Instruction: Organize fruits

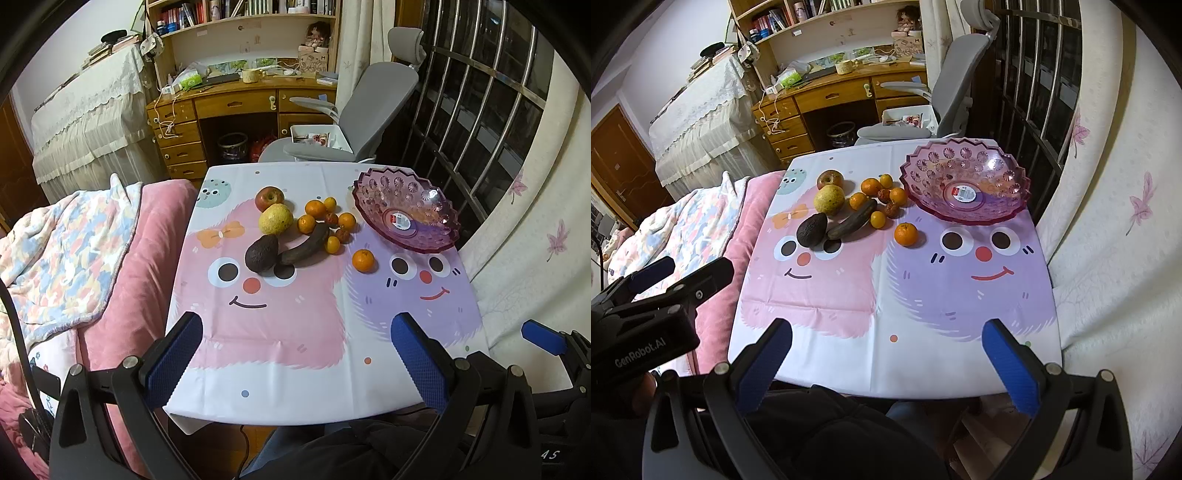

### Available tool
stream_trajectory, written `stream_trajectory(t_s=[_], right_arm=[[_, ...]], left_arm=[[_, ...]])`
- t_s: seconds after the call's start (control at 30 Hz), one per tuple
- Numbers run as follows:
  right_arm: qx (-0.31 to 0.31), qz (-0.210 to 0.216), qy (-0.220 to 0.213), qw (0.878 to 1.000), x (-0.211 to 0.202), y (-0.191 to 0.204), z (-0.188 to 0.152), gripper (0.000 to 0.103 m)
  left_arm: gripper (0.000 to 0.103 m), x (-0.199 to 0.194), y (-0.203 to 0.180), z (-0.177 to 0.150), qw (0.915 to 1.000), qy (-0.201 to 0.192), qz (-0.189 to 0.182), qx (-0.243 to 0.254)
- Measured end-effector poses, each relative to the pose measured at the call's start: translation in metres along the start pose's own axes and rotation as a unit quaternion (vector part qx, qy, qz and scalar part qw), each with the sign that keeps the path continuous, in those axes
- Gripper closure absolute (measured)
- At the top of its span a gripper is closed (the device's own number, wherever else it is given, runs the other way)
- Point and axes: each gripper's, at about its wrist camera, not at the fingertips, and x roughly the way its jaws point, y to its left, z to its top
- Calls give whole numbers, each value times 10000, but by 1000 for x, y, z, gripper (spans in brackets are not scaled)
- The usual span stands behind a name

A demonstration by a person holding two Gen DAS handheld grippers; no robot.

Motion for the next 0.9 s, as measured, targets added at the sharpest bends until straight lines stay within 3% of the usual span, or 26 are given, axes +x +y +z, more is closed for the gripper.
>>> stream_trajectory(t_s=[0.4,0.53,0.9], right_arm=[[-49,-103,-61,9999,9,2,9,0],[-102,-129,-212,9996,9,9,16,0],[-277,-361,-929,9946,19,30,25,0]], left_arm=[[2,7,15,10,9998,-20,-205,54],[4,13,24,14,9990,27,-447,83],[4,44,52,35,9968,423,-650,170]])
